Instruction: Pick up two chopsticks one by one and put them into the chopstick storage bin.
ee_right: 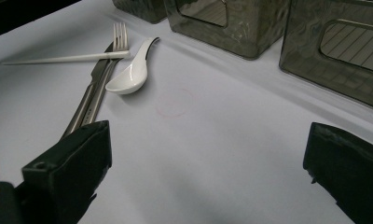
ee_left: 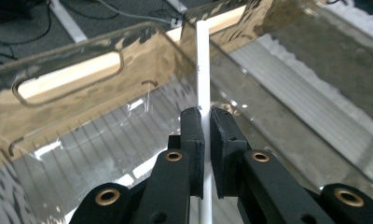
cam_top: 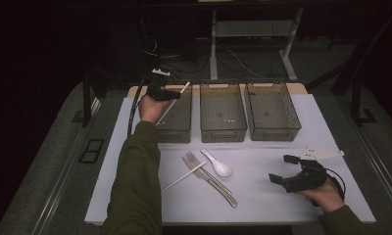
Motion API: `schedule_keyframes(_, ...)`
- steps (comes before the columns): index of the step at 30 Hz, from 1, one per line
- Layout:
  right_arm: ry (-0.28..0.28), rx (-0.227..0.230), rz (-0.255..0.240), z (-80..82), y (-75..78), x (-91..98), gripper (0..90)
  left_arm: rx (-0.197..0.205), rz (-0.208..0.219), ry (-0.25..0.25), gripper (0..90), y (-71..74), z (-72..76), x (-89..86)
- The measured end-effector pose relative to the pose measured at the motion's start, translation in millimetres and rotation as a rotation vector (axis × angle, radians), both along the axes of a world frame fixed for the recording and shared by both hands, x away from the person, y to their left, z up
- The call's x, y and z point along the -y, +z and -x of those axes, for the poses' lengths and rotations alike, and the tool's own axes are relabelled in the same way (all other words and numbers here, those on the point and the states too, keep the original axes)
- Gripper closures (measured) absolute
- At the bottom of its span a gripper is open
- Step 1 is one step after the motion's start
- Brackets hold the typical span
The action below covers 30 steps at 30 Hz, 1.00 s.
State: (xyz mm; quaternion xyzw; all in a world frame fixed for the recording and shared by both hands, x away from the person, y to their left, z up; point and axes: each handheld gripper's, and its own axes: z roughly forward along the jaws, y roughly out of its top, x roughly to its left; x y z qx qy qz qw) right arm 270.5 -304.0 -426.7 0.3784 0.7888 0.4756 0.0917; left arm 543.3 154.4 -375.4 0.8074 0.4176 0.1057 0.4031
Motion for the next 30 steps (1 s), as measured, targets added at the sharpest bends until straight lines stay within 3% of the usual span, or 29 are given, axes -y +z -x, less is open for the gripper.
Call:
schedule_keyframes(14, 0.0, 0.001, 0.003, 0.5, -0.1, -0.7, 1.0, -0.031, -0.101, 0.012, 81.9, -11.6, -1.3, 7.8)
schedule_keyframes(22, 0.001, 0.0, 0.002, 0.3, -0.2, -0.9, 1.0, -0.019, -0.084, 0.014, 76.3, -9.0, 0.4, 8.0)
schedule_keyframes(30, 0.003, 0.003, 0.004, 0.5, 0.0, -1.2, 1.0, 0.009, -0.062, -0.019, 70.4, 6.0, 9.6, 8.3)
